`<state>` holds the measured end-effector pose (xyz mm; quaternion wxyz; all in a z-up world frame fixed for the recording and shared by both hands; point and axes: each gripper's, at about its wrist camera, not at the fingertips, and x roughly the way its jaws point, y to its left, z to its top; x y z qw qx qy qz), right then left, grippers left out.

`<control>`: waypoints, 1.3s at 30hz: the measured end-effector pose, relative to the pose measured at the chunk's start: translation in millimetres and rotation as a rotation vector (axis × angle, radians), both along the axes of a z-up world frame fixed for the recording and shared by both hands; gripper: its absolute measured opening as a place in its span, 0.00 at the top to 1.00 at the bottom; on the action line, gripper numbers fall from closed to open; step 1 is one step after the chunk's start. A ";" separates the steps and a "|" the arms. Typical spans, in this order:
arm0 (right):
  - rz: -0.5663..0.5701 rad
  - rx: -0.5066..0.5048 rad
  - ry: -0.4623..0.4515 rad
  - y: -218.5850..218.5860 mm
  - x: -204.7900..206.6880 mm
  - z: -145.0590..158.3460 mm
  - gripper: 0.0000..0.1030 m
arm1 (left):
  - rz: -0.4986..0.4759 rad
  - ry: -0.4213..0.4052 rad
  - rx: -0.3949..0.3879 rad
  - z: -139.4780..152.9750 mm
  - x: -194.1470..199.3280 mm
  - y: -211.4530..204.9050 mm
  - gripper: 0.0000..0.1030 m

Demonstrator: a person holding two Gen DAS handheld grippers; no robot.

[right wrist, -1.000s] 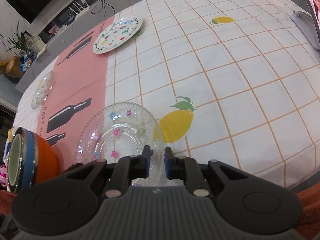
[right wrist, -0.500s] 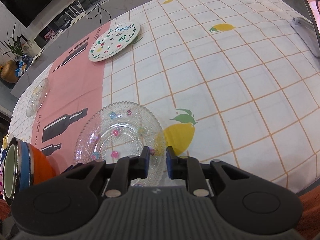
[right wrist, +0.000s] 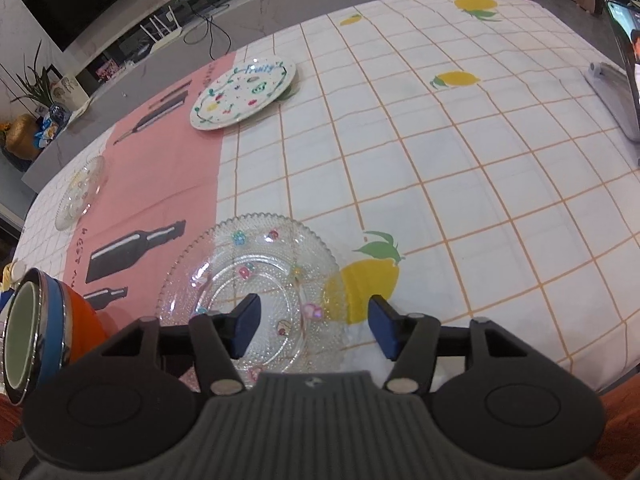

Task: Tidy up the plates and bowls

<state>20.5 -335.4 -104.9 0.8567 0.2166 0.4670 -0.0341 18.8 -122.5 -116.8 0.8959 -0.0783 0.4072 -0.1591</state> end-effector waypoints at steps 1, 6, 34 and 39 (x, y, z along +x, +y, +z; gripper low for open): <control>-0.003 0.001 -0.008 -0.2 -0.8 1.3 0.40 | -0.002 -0.001 0.000 1.9 -1.0 0.2 0.49; -0.003 0.005 -0.046 3.5 -4.5 8.1 0.37 | -0.034 -0.027 0.027 17.5 -6.8 -0.7 0.45; 0.299 -0.215 -0.198 117.0 45.3 81.4 0.35 | -0.016 -0.102 0.094 114.7 55.9 114.1 0.44; 0.384 -0.208 -0.185 143.7 77.7 86.1 0.37 | 0.063 -0.090 0.089 108.6 90.5 148.3 0.44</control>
